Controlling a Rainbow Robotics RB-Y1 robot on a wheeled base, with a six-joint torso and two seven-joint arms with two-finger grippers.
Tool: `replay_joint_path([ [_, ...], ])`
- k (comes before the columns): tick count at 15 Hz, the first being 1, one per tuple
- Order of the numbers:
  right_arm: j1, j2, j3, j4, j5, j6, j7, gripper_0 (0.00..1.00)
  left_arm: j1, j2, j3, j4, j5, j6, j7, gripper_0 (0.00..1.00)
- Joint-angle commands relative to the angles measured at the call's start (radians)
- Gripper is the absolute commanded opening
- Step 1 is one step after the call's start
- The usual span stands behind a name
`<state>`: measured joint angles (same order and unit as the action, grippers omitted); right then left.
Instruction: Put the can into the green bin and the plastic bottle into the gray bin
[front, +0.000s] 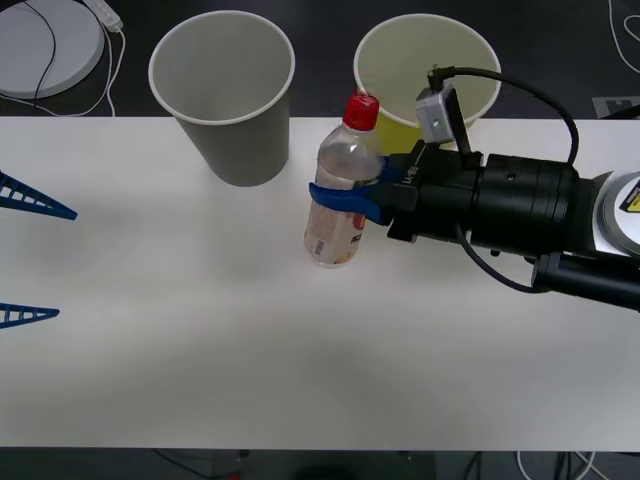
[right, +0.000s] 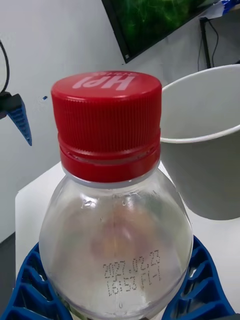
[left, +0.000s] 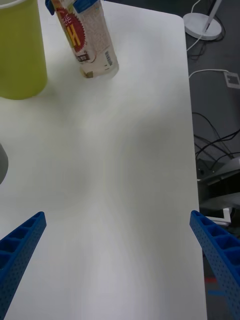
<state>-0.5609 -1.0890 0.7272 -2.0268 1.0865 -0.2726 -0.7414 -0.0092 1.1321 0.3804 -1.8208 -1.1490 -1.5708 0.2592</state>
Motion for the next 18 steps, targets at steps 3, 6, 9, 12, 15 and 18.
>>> replay_joint_path([
  [3, -0.117, -0.052, 0.000, -0.009, 0.007, -0.062, -0.046, 0.00, 0.000, 0.000, 0.000, 0.000, 0.000, 0.000, 0.000, 1.00],
  [6, -0.174, -0.100, 0.000, -0.012, 0.019, -0.092, -0.158, 0.00, 0.000, 0.000, 0.000, 0.000, 0.000, 0.000, 0.000, 1.00],
  [9, -0.223, -0.141, 0.000, 0.000, 0.053, -0.100, -0.265, 0.00, 0.000, 0.000, 0.000, 0.000, 0.000, 0.000, 0.000, 1.00],
  [12, -0.292, -0.143, -0.005, 0.034, 0.135, -0.146, -0.423, 0.00, 0.000, 0.000, 0.000, 0.000, 0.000, 0.000, 0.000, 1.00],
  [15, -0.372, -0.138, -0.006, 0.071, 0.197, -0.221, -0.555, 0.00, 0.000, 0.000, 0.000, 0.000, 0.000, 0.000, 0.000, 1.00],
  [18, -0.442, -0.132, -0.006, 0.122, 0.174, -0.300, -0.566, 0.00, 0.000, 0.000, 0.000, 0.000, 0.000, 0.000, 0.000, 1.00],
])
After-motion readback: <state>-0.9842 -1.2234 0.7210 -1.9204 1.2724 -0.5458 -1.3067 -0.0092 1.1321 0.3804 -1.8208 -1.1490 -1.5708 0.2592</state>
